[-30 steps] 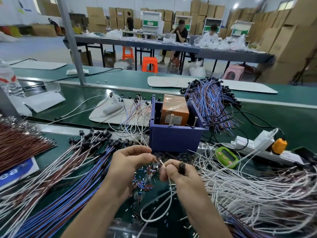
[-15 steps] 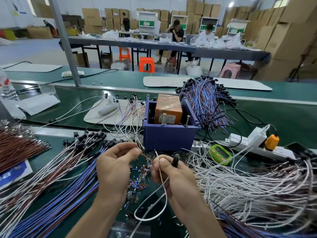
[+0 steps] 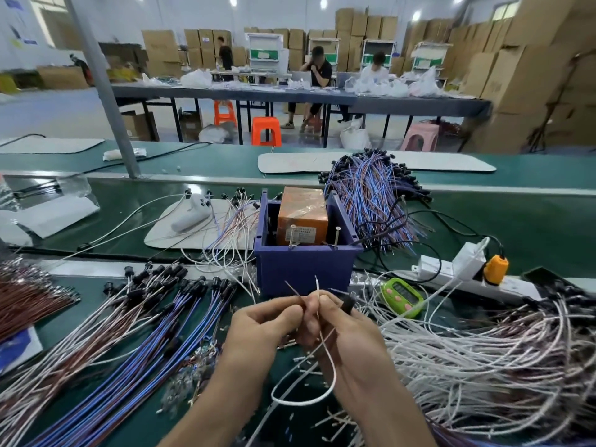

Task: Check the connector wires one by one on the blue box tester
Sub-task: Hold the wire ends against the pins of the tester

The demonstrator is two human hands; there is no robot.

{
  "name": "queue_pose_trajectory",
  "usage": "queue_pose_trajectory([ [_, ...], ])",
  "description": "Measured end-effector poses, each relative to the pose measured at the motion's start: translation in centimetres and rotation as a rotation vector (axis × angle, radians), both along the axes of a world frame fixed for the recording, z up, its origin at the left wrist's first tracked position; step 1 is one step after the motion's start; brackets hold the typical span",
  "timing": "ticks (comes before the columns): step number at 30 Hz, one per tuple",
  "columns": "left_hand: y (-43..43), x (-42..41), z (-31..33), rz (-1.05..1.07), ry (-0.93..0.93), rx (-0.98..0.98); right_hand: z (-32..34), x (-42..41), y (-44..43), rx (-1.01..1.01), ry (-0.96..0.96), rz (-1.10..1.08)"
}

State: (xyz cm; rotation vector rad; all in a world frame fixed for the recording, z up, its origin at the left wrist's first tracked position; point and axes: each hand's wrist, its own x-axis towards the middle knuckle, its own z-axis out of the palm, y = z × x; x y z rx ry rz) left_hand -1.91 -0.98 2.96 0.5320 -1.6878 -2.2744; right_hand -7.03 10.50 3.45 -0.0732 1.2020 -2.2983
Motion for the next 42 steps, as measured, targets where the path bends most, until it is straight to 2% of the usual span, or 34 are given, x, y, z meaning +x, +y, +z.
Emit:
queue_pose_trajectory([
  [3,0.1,-0.7,0.3,-0.06,0.004,0.234,0.7,-0.1,0.2,-0.084,-0.034,0.054],
  [7,-0.3,-1.1,1.2,-0.054,0.0,0.329,0.8,-0.4,0.3,-0.052,-0.041,0.008],
  [9,-0.7,-1.4,1.7,0.006,-0.023,0.292,0.9,-0.7,0.3,0.064,-0.002,-0.07],
  [11,-1.3,-1.7,2.3,0.064,-0.068,0.162,1.1,-1.1,0.3,0.133,0.004,-0.172],
  [14,-2.1,-2.1,3.1,0.115,-0.081,0.021,1.8,-2.0,0.2,0.087,-0.079,-0.296],
  [18,-1.3,-3.3,3.0,0.299,-0.058,-0.106,2.2,-3.3,-1.1,0.137,0.011,-0.402],
  [23,0.1,-4.4,2.3,0.504,-0.081,-0.132,1.1,-3.8,-1.9,0.176,0.068,-0.529],
  [27,0.2,-4.9,2.3,0.523,-0.073,-0.196,-0.1,-4.6,-1.9,0.214,0.074,-0.572],
  [36,-0.2,-5.6,1.5,0.497,-0.089,-0.186,-0.6,-5.0,-2.1,0.237,0.03,-0.565],
  [42,-0.4,-5.9,1.4,0.495,-0.021,-0.173,-0.5,-5.1,-2.2,0.212,-0.002,-0.55],
])
